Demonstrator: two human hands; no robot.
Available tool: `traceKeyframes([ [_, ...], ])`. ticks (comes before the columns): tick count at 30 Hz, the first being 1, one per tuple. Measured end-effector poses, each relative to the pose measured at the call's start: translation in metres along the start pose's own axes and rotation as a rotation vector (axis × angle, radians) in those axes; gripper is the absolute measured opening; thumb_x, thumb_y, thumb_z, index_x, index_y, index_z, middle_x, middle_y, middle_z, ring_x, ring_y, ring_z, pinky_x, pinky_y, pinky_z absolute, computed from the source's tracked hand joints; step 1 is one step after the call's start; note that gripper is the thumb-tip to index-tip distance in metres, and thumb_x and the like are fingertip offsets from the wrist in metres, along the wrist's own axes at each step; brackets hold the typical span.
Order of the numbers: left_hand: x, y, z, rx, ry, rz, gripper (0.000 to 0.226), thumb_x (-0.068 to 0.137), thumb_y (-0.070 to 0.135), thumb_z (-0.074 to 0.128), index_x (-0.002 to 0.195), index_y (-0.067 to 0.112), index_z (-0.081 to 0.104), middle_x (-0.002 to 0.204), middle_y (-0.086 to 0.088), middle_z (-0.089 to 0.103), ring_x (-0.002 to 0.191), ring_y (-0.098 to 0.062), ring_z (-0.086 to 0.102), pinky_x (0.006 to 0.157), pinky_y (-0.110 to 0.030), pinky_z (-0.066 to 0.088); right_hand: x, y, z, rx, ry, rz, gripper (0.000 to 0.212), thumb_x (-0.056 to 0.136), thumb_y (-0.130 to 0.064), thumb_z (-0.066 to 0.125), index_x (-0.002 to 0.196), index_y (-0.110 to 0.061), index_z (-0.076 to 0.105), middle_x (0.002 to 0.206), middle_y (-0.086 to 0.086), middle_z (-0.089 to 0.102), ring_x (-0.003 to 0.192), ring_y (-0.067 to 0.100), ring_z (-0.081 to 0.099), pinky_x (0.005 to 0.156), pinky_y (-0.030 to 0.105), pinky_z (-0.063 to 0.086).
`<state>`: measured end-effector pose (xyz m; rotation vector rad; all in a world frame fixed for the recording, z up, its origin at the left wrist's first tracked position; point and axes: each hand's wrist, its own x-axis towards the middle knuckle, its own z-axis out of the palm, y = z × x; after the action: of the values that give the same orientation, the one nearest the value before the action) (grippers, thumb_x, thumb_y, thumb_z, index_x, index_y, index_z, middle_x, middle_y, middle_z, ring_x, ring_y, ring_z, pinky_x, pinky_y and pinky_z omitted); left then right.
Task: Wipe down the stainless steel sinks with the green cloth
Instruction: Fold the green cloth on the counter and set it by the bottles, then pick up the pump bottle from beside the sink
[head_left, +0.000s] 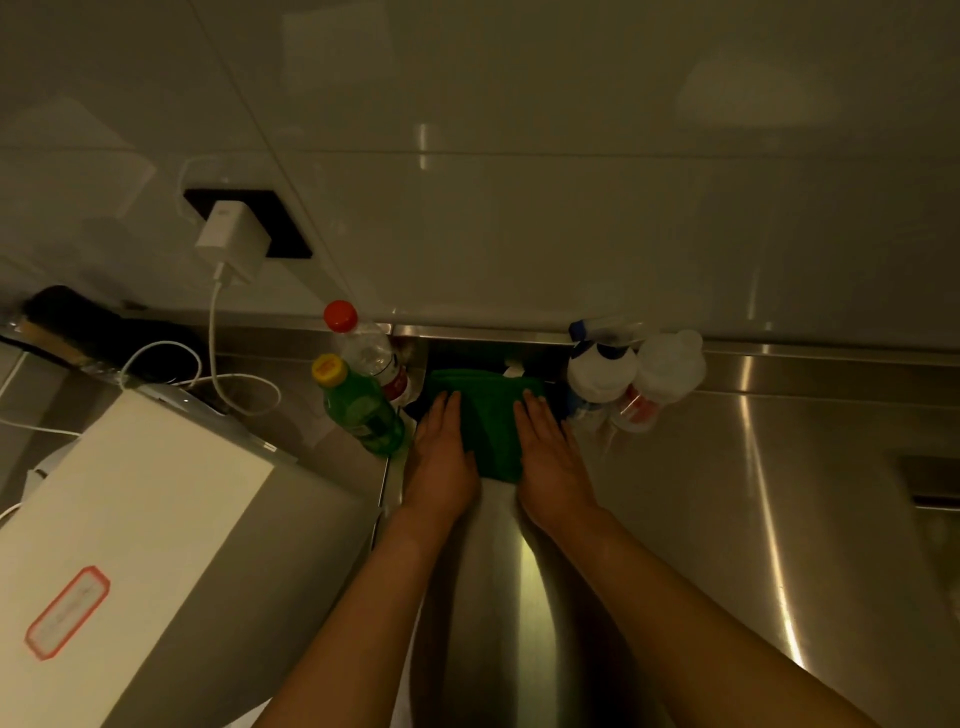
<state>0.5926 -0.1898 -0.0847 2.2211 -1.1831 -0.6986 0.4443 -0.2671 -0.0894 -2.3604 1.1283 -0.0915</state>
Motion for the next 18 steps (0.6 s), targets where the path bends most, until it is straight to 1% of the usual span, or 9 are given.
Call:
traceKeyframes([
  [3, -0.008, 0.002, -0.008, -0.03, 0.038, 0.014, 0.075, 0.098, 0.01, 0.062, 0.163, 0.016, 0.026, 0.173, -0.006, 0.017, 0.158, -0.028, 0.019, 0.128, -0.048, 0.024, -0.016, 0.011, -0.008, 0.076, 0.038, -0.034, 0.077, 0.098, -0.003, 0.052, 0.162, -0.015, 0.012, 0.17, 0.006, 0.003, 0.157, 0.023, 0.003, 0.127, 0.043, 0.012],
  [6, -0.023, 0.007, -0.012, -0.019, 0.066, 0.046, 0.066, 0.101, 0.026, 0.062, 0.16, 0.019, 0.034, 0.17, -0.003, 0.023, 0.156, -0.024, 0.021, 0.127, -0.045, 0.026, -0.04, 0.026, -0.019, 0.163, 0.092, -0.024, 0.067, 0.1, -0.018, 0.053, 0.16, -0.017, 0.024, 0.169, 0.005, 0.015, 0.154, 0.022, 0.015, 0.125, 0.041, 0.021],
  [8, -0.035, 0.015, -0.015, -0.004, 0.083, 0.081, 0.062, 0.102, 0.033, 0.061, 0.158, 0.021, 0.039, 0.168, -0.003, 0.029, 0.155, -0.023, 0.025, 0.125, -0.045, 0.029, -0.056, 0.035, -0.031, 0.211, 0.137, 0.004, 0.067, 0.098, -0.028, 0.054, 0.159, -0.023, 0.027, 0.167, 0.0, 0.02, 0.153, 0.016, 0.017, 0.124, 0.042, 0.025],
  [11, -0.05, 0.033, -0.021, 0.012, 0.108, 0.168, 0.058, 0.102, 0.034, 0.06, 0.156, 0.022, 0.043, 0.164, -0.002, 0.036, 0.152, -0.021, 0.031, 0.123, -0.047, 0.035, -0.076, 0.045, -0.055, 0.312, 0.215, 0.023, 0.067, 0.095, -0.039, 0.055, 0.157, -0.034, 0.031, 0.164, -0.012, 0.023, 0.15, 0.009, 0.024, 0.12, 0.044, 0.034],
  [13, -0.061, 0.047, -0.025, 0.027, 0.116, 0.216, 0.056, 0.103, 0.033, 0.06, 0.155, 0.022, 0.044, 0.163, -0.001, 0.038, 0.151, -0.019, 0.033, 0.122, -0.048, 0.037, -0.088, 0.051, -0.074, 0.372, 0.265, 0.024, 0.067, 0.094, -0.042, 0.055, 0.156, -0.032, 0.033, 0.163, -0.012, 0.027, 0.147, 0.009, 0.032, 0.116, 0.042, 0.039],
  [14, -0.066, 0.055, -0.026, 0.035, 0.121, 0.236, 0.055, 0.103, 0.032, 0.06, 0.155, 0.022, 0.045, 0.163, 0.0, 0.038, 0.151, -0.019, 0.033, 0.122, -0.048, 0.037, -0.094, 0.052, -0.084, 0.393, 0.3, 0.017, 0.067, 0.094, -0.042, 0.056, 0.156, -0.032, 0.034, 0.162, -0.015, 0.028, 0.145, 0.004, 0.034, 0.115, 0.035, 0.04],
  [16, -0.077, 0.074, -0.029, 0.053, 0.135, 0.282, 0.054, 0.103, 0.031, 0.059, 0.154, 0.02, 0.047, 0.161, -0.001, 0.039, 0.151, -0.019, 0.033, 0.121, -0.049, 0.037, -0.109, 0.056, -0.106, 0.433, 0.387, -0.006, 0.064, 0.093, -0.039, 0.058, 0.154, -0.036, 0.035, 0.153, -0.034, 0.028, 0.137, -0.015, 0.032, 0.108, 0.008, 0.033],
  [17, -0.083, 0.085, -0.029, 0.065, 0.144, 0.313, 0.053, 0.103, 0.031, 0.059, 0.153, 0.019, 0.048, 0.16, -0.002, 0.041, 0.15, -0.02, 0.034, 0.121, -0.049, 0.037, -0.118, 0.057, -0.118, 0.449, 0.43, -0.008, 0.062, 0.093, -0.037, 0.06, 0.151, -0.04, 0.036, 0.147, -0.041, 0.027, 0.132, -0.022, 0.029, 0.103, 0.0, 0.027],
  [18, -0.089, 0.096, -0.029, 0.077, 0.153, 0.348, 0.052, 0.102, 0.031, 0.058, 0.152, 0.017, 0.049, 0.159, -0.004, 0.042, 0.149, -0.021, 0.035, 0.121, -0.05, 0.038, -0.128, 0.06, -0.13, 0.457, 0.462, -0.002, 0.061, 0.093, -0.036, 0.06, 0.149, -0.041, 0.037, 0.144, -0.042, 0.028, 0.13, -0.027, 0.026, 0.101, -0.004, 0.023],
])
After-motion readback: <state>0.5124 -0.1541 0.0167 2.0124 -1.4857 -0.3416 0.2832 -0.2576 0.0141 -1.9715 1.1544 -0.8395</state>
